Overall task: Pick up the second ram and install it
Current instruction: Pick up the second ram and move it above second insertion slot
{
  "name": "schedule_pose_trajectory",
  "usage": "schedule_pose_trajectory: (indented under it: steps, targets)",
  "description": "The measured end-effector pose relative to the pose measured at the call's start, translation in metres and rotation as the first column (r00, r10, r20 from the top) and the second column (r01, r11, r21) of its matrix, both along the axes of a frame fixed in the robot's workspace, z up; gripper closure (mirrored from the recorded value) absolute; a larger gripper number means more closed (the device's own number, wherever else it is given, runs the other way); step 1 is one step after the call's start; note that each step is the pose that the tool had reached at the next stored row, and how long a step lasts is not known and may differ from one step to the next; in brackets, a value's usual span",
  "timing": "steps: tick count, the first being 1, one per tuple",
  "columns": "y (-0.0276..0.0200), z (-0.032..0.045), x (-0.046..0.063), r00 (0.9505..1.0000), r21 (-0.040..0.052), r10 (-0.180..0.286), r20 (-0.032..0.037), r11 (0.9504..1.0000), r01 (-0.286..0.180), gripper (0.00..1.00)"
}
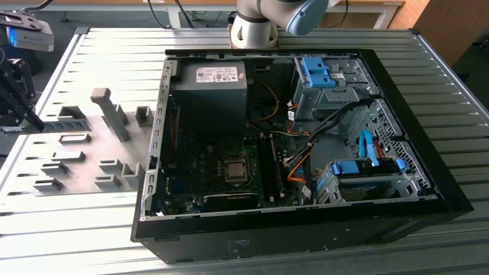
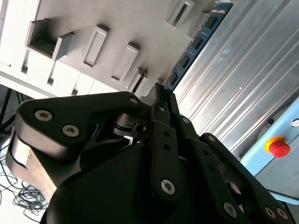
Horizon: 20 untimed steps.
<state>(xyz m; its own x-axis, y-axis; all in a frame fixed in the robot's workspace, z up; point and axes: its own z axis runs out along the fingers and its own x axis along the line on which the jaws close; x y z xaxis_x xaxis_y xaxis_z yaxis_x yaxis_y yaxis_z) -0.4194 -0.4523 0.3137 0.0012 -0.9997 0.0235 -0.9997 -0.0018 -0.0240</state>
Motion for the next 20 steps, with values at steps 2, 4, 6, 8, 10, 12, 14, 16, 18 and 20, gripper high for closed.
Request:
schedule_pose_trajectory:
  steps: [2,4,6,8,10,12,14,16,18,20]
  targets:
    - [0.0,0.0025,0.0,1.0,0.0,0.0,0.0,1.0,0.0,0.86]
    - [0.0,0.0049,0.0,1.0,0.0,0.0,0.0,1.0,0.0,0.86]
    - [0.0,0.0073,0.0,1.0,0.0,0.0,0.0001,1.0,0.0,0.86]
    - [0.0001,0.0102,0.0,1.0,0.0,0.0,0.0001,1.0,0.0,0.86]
    - [0.0002,0.0139,0.0,1.0,0.0,0.0,0.0,1.0,0.0,0.86]
    - [0.0003,0.0174,0.0,1.0,0.0,0.0,0.0,1.0,0.0,0.86]
    - [0.0004,0.0207,0.0,1.0,0.0,0.0,0.0001,1.0,0.0,0.86]
    - [0.0004,0.0243,0.0,1.0,0.0,0.0,0.0,1.0,0.0,0.86]
    - [0.0005,0.0285,0.0,1.0,0.0,0.0,0.0001,1.0,0.0,0.86]
    - [0.0006,0.0329,0.0,1.0,0.0,0.0,0.0,1.0,0.0,0.86]
